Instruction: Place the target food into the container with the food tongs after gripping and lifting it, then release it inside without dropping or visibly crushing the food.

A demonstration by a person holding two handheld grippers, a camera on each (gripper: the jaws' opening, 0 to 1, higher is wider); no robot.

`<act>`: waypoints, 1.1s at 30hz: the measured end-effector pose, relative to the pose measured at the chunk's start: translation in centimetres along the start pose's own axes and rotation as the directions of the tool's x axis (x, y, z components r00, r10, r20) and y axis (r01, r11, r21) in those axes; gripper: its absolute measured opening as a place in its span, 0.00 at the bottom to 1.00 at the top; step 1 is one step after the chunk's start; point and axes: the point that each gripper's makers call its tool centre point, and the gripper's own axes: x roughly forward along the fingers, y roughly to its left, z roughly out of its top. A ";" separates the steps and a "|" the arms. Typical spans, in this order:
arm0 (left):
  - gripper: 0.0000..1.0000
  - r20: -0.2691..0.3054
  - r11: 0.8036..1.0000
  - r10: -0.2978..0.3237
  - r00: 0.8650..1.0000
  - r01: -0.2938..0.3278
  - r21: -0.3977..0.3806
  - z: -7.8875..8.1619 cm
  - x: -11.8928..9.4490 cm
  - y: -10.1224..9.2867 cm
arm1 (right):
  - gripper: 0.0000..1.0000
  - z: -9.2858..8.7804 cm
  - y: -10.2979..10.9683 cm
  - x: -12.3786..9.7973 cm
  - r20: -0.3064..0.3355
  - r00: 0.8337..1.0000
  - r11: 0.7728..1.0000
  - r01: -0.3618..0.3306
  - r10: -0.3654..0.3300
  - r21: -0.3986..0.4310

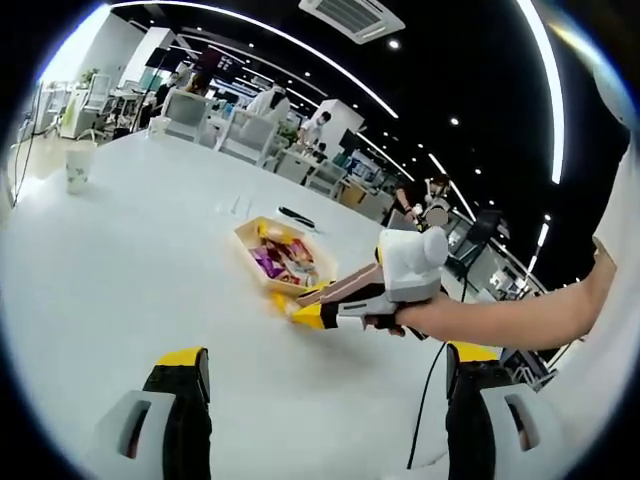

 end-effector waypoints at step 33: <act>0.99 0.017 1.000 0.014 1.000 -0.014 0.021 0.2 -0.2 -0.9 | 0.19 -0.7 -0.7 -1.6 0.035 0.997 0.954 -0.076 0.069 0.291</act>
